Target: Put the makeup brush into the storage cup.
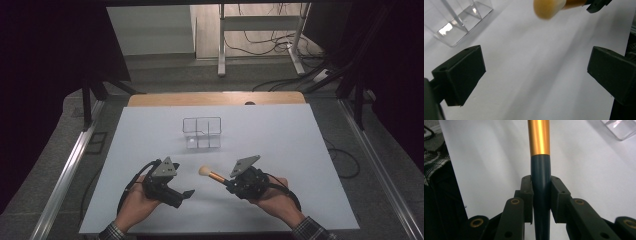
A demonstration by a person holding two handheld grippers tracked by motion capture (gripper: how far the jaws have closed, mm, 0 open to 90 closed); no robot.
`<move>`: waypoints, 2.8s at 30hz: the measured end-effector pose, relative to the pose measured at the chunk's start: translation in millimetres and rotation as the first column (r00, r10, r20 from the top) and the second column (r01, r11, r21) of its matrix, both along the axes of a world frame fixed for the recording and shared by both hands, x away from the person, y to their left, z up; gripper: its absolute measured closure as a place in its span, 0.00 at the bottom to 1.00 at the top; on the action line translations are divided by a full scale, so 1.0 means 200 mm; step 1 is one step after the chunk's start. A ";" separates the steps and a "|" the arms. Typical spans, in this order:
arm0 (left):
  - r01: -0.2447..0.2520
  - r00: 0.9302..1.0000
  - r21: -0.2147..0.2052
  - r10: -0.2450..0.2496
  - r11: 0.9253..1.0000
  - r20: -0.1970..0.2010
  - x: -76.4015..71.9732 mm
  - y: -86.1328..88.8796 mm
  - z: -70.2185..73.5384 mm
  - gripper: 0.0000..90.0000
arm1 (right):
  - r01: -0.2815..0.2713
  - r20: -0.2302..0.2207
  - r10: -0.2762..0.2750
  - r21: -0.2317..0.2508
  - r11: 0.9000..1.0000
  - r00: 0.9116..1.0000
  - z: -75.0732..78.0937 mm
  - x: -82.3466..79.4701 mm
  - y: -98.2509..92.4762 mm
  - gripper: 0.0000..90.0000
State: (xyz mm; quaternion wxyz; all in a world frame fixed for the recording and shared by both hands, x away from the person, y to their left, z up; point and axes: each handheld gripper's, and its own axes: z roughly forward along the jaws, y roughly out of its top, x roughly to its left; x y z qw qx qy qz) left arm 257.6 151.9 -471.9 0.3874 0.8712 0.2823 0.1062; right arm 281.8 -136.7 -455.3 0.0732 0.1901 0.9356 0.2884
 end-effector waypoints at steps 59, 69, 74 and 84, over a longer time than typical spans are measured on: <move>-0.050 0.939 -0.460 -0.115 0.886 -0.324 0.10 -0.09 0.03 0.75 | -0.021 0.062 0.010 0.181 0.983 0.998 -0.04 -0.12 0.16 0.81; -0.049 0.966 -0.367 -0.050 0.929 -0.254 0.07 -0.10 0.08 0.76 | -0.002 0.030 -0.005 0.215 0.977 1.000 -0.03 -0.09 0.13 0.27; -0.013 0.974 -0.291 -0.053 0.957 -0.219 0.04 -0.16 0.09 0.76 | 0.011 0.000 -0.011 0.191 0.982 1.000 -0.07 -0.08 0.17 0.13; 0.012 0.970 -0.269 -0.077 0.963 -0.233 0.04 -0.20 0.08 0.76 | -0.045 0.052 0.036 0.169 0.985 0.998 -0.04 -0.12 0.19 0.81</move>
